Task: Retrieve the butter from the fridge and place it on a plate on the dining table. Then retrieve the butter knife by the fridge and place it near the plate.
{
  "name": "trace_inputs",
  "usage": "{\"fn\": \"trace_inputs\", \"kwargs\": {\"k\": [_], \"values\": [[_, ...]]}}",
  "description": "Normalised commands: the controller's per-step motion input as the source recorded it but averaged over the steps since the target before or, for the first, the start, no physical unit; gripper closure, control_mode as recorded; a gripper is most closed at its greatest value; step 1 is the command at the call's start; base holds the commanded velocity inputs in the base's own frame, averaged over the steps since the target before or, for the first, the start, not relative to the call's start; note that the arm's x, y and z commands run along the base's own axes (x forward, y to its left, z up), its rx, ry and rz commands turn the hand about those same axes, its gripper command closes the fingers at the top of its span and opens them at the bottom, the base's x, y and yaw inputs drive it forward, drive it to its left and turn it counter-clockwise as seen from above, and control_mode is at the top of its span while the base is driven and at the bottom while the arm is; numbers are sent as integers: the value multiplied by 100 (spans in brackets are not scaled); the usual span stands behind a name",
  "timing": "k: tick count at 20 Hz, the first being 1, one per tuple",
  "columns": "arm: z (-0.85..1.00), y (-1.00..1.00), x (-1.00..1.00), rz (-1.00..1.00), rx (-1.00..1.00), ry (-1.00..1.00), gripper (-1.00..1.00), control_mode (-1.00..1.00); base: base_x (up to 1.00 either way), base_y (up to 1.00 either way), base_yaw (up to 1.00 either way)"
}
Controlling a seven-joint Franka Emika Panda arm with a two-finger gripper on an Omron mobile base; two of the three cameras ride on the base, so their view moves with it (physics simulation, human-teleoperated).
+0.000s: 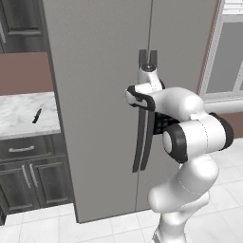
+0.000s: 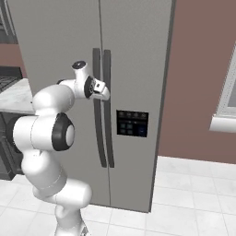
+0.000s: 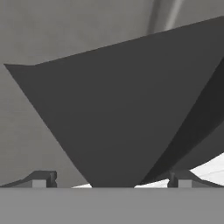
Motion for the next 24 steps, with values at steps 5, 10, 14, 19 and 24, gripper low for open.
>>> {"fn": "trace_inputs", "kwargs": {"k": [5,10,14,19,24], "values": [[-51,0,0,0,-5,-30,-100,-100,0,0,0],[-30,-21,14,4,0,-21,-100,-100,0,0,0],[-2,-21,39,6,0,-3,-100,-100,0,0,0],[-6,-2,34,1,0,-4,-100,-100,0,0,0],[-12,0,21,0,0,-5,100,-100,0,0,0]]}}
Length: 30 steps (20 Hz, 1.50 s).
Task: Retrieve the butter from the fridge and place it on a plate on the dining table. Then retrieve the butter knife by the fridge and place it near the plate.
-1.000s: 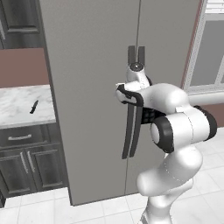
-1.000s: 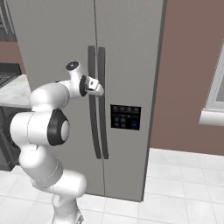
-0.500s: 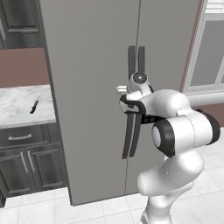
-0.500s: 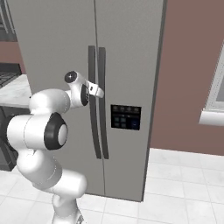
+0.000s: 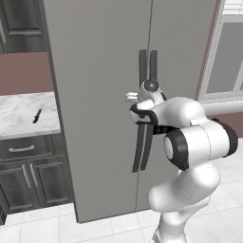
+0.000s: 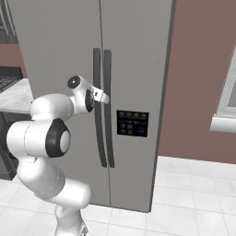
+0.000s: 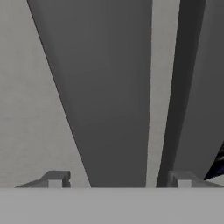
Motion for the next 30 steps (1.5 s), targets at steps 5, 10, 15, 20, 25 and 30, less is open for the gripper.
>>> {"fn": "trace_inputs", "kwargs": {"k": [5,10,15,20,25,30], "values": [[-1,1,4,0,0,-1,100,-100,0,0,0],[2,5,-7,-2,-3,3,100,-100,0,0,0],[7,32,-51,-5,-11,0,100,-100,0,0,0],[9,41,-83,-10,-11,6,100,-100,0,0,0],[26,39,-96,-10,-8,17,100,-100,0,0,0],[14,52,-99,-6,-6,24,100,-100,0,0,0]]}}
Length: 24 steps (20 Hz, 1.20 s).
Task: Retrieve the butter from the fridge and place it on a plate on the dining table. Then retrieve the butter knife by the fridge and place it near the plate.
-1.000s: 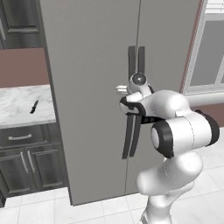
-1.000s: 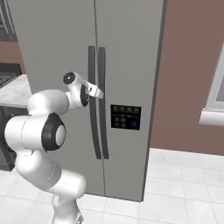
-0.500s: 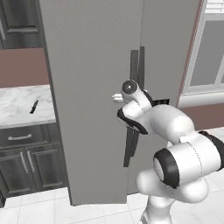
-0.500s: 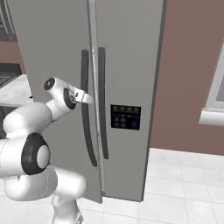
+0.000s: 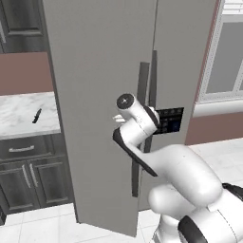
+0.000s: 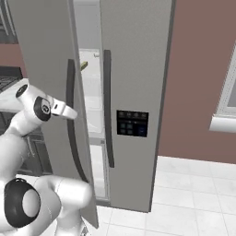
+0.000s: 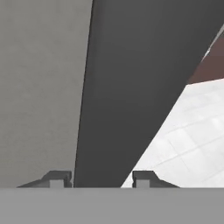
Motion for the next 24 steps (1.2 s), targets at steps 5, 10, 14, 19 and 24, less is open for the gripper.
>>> {"fn": "trace_inputs", "kwargs": {"k": [5,10,14,19,24], "values": [[0,71,-97,-5,-11,20,100,-100,0,0,0],[0,59,-37,-9,-12,10,100,-100,0,0,0],[0,47,-20,-13,-7,3,-100,-100,0,0,0],[0,20,-5,-6,-3,0,-100,-100,0,0,0],[10,-29,-83,-3,7,-5,-100,-100,0,0,0]]}}
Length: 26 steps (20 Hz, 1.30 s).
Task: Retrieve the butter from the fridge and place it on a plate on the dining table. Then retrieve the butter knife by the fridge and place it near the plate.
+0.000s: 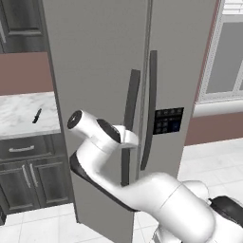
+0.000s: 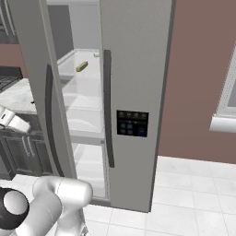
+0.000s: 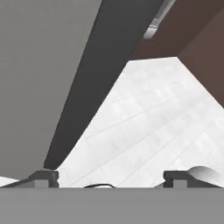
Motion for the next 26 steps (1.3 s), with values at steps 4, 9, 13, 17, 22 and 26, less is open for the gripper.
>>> {"fn": "trace_inputs", "kwargs": {"k": [4,9,13,17,22,26], "values": [[17,-91,-65,2,50,-12,-100,-100,0,0,0],[15,-100,-17,15,84,-14,-100,-100,0,0,0],[39,-100,0,13,88,0,-100,-100,0,0,0],[32,-100,9,15,86,0,-100,-100,0,0,0],[1,-54,60,25,72,8,-100,-100,0,0,0],[-2,0,82,27,34,3,-100,-100,0,0,0]]}}
